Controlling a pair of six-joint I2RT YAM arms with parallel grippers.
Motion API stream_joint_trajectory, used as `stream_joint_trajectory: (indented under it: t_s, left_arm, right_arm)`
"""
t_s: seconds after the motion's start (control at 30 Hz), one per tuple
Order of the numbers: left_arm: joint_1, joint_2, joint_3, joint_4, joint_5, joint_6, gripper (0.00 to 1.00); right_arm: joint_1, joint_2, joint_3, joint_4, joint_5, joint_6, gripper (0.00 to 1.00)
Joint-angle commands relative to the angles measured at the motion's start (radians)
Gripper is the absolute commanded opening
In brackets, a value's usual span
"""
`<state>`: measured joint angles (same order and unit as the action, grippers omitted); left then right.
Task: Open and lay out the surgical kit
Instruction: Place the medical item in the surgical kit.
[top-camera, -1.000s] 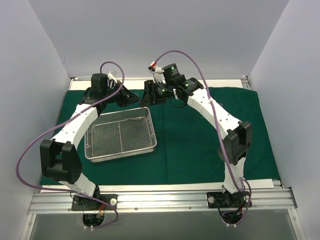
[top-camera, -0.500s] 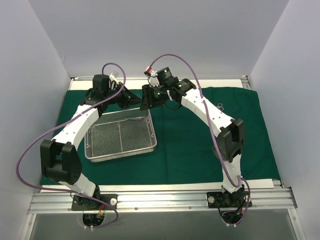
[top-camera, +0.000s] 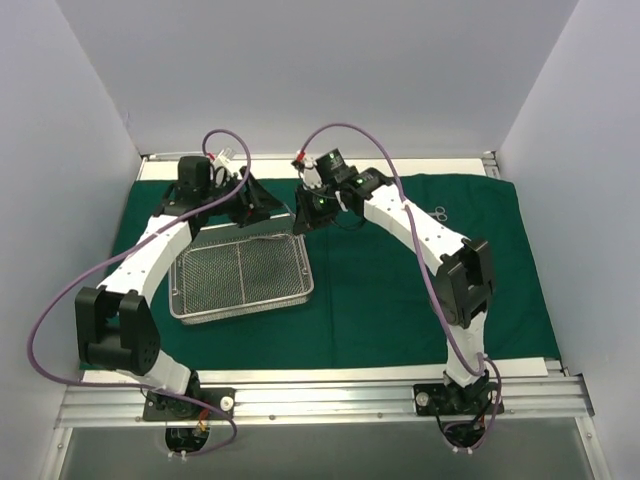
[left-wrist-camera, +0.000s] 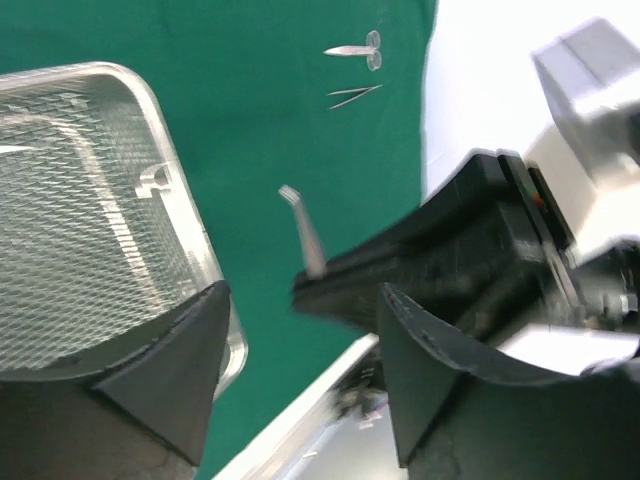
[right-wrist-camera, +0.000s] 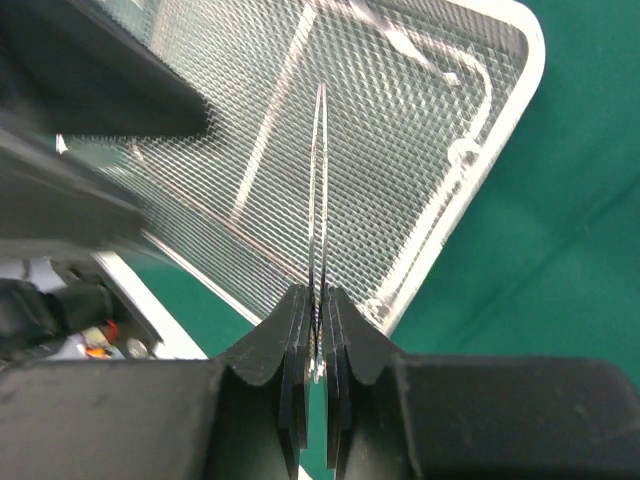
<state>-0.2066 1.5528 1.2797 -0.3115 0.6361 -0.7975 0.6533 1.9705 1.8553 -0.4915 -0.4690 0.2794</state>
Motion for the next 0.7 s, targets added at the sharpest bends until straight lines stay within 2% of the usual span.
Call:
stream_joint_trajectory:
  t_s: [0.0, 0.17, 0.27, 0.3, 0.37, 0.4, 0.43, 0.67]
  left_arm:
    - [0.065, -0.082, -0.042, -0.034, 0.071, 0.215, 0.69]
    - [0.084, -0.140, -0.066, -0.049, 0.177, 0.388, 0.66]
    - [0.053, -0.152, -0.039, -0.078, 0.282, 0.529, 0.63]
    - [0.038, -0.154, -0.028, -0.099, 0.298, 0.638, 0.63]
    - [-0.026, -0.142, 0.041, -0.236, 0.309, 0.765, 0.61]
    - [-0.049, -0.135, 0.061, -0.280, 0.309, 0.899, 0.61]
    - [-0.069, -0.132, 0.093, -0.350, 0.301, 0.944, 0.63]
    - [-0.162, -0.164, 0.079, -0.354, 0.261, 1.031, 0.67]
  right_arm:
    - [-0.026, -0.108, -0.095, -0.001, 0.001, -0.057, 0.00]
    - [-0.053, -0.174, -0.177, -0.037, -0.101, -0.118, 0.00]
    - [-0.050, -0.202, -0.208, -0.077, -0.158, -0.187, 0.00]
    - [-0.050, -0.209, -0.215, -0.087, -0.181, -0.206, 0.00]
    - [-0.049, -0.231, -0.237, -0.105, -0.253, -0.235, 0.00]
    - [-0.052, -0.245, -0.248, -0.102, -0.279, -0.235, 0.00]
    - [-0.053, -0.257, -0.277, -0.098, -0.307, -0.230, 0.00]
    - [-0.067, -0.372, -0.399, -0.090, -0.439, -0.206, 0.00]
